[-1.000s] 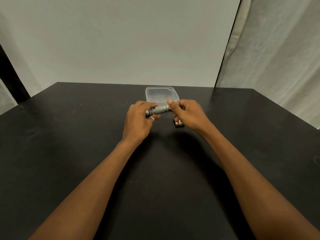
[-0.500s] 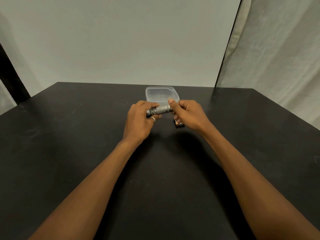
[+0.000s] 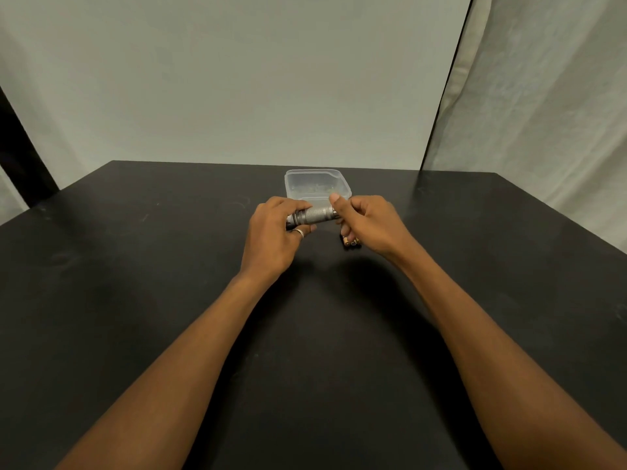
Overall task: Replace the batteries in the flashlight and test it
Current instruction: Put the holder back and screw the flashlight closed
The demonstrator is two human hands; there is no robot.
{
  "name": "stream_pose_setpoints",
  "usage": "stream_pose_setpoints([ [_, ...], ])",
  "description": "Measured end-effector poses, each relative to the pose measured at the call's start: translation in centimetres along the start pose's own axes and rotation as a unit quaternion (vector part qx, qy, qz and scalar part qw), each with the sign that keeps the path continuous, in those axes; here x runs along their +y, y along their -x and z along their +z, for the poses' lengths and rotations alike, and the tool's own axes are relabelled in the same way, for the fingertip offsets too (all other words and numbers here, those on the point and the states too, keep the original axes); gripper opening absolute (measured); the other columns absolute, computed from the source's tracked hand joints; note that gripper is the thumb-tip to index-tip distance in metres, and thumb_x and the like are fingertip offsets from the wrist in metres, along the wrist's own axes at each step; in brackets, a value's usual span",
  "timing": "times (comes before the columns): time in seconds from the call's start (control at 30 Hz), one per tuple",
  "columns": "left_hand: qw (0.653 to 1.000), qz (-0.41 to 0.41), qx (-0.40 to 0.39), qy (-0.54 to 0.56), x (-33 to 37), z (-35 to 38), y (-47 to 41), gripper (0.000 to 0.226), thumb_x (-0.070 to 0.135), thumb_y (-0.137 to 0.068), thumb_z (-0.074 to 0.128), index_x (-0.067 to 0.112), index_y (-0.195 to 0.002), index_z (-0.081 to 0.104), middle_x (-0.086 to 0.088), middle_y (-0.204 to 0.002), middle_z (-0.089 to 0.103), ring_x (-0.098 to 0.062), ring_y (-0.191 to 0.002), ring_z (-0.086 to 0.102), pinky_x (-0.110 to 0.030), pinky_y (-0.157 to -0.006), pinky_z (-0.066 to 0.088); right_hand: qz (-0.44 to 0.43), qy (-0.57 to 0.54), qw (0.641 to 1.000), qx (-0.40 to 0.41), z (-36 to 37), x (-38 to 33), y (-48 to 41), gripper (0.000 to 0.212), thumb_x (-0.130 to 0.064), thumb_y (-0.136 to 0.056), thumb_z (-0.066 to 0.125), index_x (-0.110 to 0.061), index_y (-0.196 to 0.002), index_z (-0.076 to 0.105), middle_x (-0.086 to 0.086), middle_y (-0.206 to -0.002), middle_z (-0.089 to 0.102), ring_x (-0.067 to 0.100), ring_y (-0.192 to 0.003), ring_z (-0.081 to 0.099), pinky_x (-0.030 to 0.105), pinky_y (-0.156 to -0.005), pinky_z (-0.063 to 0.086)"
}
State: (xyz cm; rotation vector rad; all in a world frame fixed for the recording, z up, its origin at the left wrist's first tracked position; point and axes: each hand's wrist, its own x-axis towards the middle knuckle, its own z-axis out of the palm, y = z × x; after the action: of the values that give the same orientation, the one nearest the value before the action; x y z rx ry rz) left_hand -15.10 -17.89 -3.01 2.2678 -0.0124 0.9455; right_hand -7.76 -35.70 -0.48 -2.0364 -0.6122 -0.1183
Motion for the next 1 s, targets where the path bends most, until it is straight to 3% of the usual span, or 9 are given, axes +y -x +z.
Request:
stream_pose_setpoints([
  [0.07, 1.000, -0.003, 0.006, 0.002, -0.07, -0.04, 0.01, 0.038, 0.014, -0.081, 0.084, 0.015, -0.118, 0.073, -0.004, -0.111, 0.070, -0.023, -0.101, 0.060, -0.029, -0.089, 0.047, -0.006, -0.019, 1.000, -0.008, -0.09, -0.19, 0.05, 0.042, -0.053, -0.098, 0.059, -0.014, -0.093, 0.073, 0.002, -0.079, 0.076, 0.006, -0.067, 0.072, 0.017, -0.056, 0.052],
  [0.13, 1.000, -0.006, 0.010, 0.003, -0.12, -0.08, 0.05, 0.038, 0.014, -0.081, 0.084, 0.015, -0.118, 0.073, -0.005, -0.111, 0.070, -0.023, -0.101, 0.060, -0.032, -0.089, 0.049, -0.012, -0.084, 0.996, -0.043, -0.54, -0.25, -0.08, 0.023, -0.035, -0.096, 0.070, -0.016, -0.111, 0.071, 0.008, -0.095, 0.075, 0.012, -0.079, 0.072, 0.023, -0.059, 0.055],
  [0.27, 1.000, -0.009, 0.011, -0.001, -0.21, -0.01, 0.02, 0.039, 0.016, -0.081, 0.085, 0.015, -0.118, 0.073, -0.005, -0.111, 0.070, -0.023, -0.101, 0.060, -0.030, -0.088, 0.048, -0.012, -0.123, 0.989, -0.078, -0.90, 0.06, -0.30, 0.028, -0.012, -0.091, 0.076, -0.012, -0.118, 0.069, 0.015, -0.101, 0.072, 0.012, -0.078, 0.069, 0.023, -0.062, 0.056],
  [0.37, 1.000, -0.007, 0.006, -0.005, -0.23, -0.01, -0.01, 0.039, 0.017, -0.081, 0.085, 0.015, -0.118, 0.074, -0.004, -0.111, 0.070, -0.021, -0.101, 0.060, -0.028, -0.087, 0.047, 0.001, -0.106, 0.992, -0.066, -0.69, 0.09, -0.26, 0.021, -0.022, -0.094, 0.074, -0.009, -0.110, 0.071, 0.017, -0.092, 0.075, 0.018, -0.074, 0.069, 0.021, -0.056, 0.054],
  [0.53, 1.000, 0.003, 0.004, -0.007, -0.22, -0.01, 0.00, 0.040, 0.016, -0.080, 0.085, 0.016, -0.118, 0.074, -0.004, -0.111, 0.070, -0.020, -0.100, 0.059, -0.025, -0.087, 0.044, -0.006, -0.029, 0.999, -0.023, -0.37, 0.23, -0.30, 0.033, -0.047, -0.096, 0.066, -0.014, -0.092, 0.072, -0.006, -0.066, 0.069, 0.005, -0.060, 0.061, 0.018, -0.052, 0.047],
  [0.73, 1.000, -0.001, 0.007, 0.000, -0.31, 0.00, -0.03, 0.039, 0.017, -0.080, 0.085, 0.016, -0.118, 0.074, -0.003, -0.110, 0.070, -0.020, -0.100, 0.059, -0.026, -0.086, 0.045, -0.026, -0.069, 0.996, -0.048, -0.49, 0.33, -0.33, 0.022, -0.030, -0.096, 0.072, -0.012, -0.109, 0.070, 0.007, -0.088, 0.074, 0.011, -0.072, 0.069, 0.026, -0.060, 0.057],
  [0.87, 1.000, 0.006, 0.005, -0.005, -0.28, 0.02, -0.05, 0.040, 0.017, -0.079, 0.086, 0.016, -0.117, 0.074, -0.003, -0.109, 0.070, -0.018, -0.097, 0.057, -0.023, -0.084, 0.041, -0.011, -0.049, 0.998, -0.031, -0.31, 0.42, -0.47, 0.022, -0.033, -0.097, 0.069, -0.012, -0.100, 0.072, 0.011, -0.085, 0.075, 0.016, -0.070, 0.069, 0.037, -0.069, 0.063],
  [1.0, 1.000, 0.013, 0.012, 0.005, -0.22, -0.10, -0.02, 0.039, 0.016, -0.077, 0.087, 0.017, -0.114, 0.076, -0.001, -0.107, 0.070, -0.019, -0.096, 0.057, -0.026, -0.085, 0.045, 0.009, -0.049, 0.998, -0.035, -0.34, -0.05, -0.36, 0.025, -0.037, -0.098, 0.067, -0.012, -0.096, 0.071, 0.006, -0.079, 0.074, 0.012, -0.066, 0.068, 0.034, -0.071, 0.063],
])
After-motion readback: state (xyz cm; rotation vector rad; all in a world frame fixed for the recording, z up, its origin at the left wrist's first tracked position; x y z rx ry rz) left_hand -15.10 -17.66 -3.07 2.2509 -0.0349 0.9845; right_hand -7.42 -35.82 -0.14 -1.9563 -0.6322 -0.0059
